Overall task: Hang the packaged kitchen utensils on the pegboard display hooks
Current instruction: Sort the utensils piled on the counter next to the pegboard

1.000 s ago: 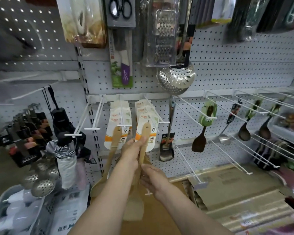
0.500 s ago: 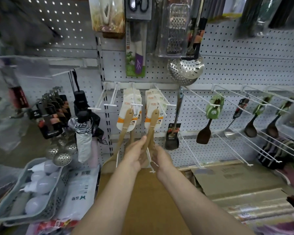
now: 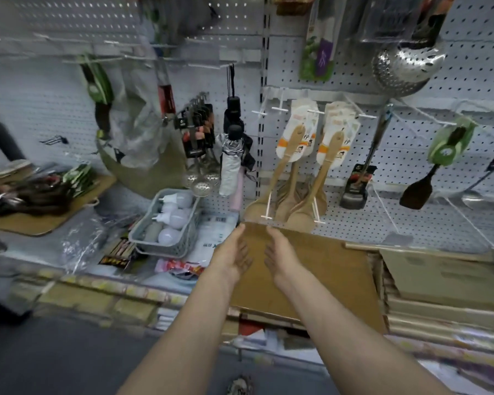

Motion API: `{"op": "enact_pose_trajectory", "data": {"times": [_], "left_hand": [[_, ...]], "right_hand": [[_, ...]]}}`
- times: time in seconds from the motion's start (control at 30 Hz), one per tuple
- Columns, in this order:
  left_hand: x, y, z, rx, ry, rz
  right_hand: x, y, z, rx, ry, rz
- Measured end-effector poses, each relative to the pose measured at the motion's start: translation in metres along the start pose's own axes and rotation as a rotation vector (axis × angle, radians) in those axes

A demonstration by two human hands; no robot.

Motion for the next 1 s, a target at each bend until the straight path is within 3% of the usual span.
{"op": "enact_pose_trajectory", "data": {"times": [0.33,0.47,1.0], "left_hand": [[-0.149,0.047,0.052,0.106,0.092,0.203],[-0.226,0.085,0.07,0.165,0.139,0.264],[-0.56,0.265,0.139,0.298,0.379,0.319]], "right_hand": [[0.143,0.052,0.048,0.086,-0.24,0.155],[0.223,0.078,0.059,0.092,-0.359,0.182],[0.565,0.16,0.094,0.098,-0.549,0.163]]}}
Point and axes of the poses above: each hand's wrist, its own z-axis away from the middle knuckle, its own x-axis out of the palm, y = z × x, the point moved 6 cm from there along -z, towards the middle knuckle, and after that the axes turned 14 degrees about -x, right-handed, at the moved point
